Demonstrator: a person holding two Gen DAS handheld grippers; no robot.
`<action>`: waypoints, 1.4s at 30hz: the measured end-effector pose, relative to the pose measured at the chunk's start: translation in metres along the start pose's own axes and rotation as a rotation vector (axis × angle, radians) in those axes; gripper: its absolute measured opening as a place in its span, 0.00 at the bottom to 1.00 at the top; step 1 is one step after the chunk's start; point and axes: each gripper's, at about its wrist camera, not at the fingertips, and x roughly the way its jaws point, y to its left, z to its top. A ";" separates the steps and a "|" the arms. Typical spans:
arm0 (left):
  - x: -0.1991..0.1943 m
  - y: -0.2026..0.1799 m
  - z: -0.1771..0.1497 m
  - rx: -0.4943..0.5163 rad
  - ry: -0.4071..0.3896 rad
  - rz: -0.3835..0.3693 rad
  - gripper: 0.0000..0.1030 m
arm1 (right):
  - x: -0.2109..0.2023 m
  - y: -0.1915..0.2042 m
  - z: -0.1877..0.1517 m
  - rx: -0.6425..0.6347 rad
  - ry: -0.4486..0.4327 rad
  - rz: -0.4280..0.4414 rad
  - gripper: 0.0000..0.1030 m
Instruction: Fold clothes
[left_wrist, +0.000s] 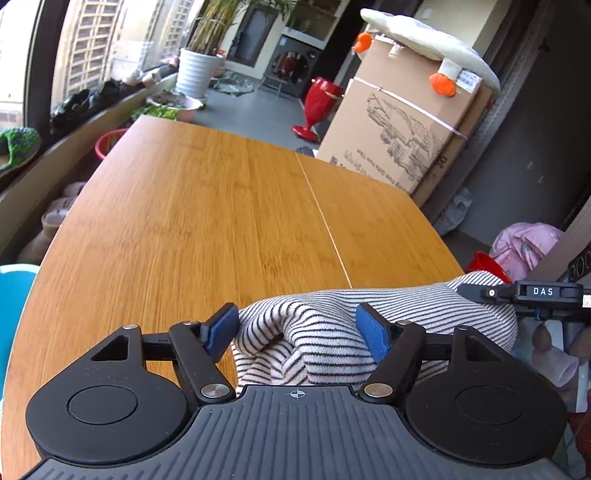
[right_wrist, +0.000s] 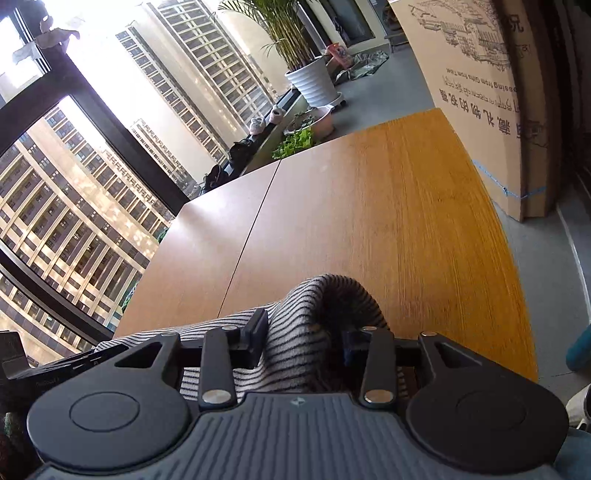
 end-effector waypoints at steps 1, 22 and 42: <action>0.001 0.001 0.001 0.005 -0.016 -0.008 0.66 | 0.004 0.002 0.000 -0.015 -0.001 -0.009 0.34; 0.030 0.007 0.089 -0.045 -0.145 0.015 0.81 | 0.002 0.007 -0.001 -0.095 -0.193 -0.022 0.24; -0.002 -0.038 -0.016 0.276 -0.187 0.117 0.42 | -0.044 0.006 -0.008 -0.066 -0.293 -0.023 0.39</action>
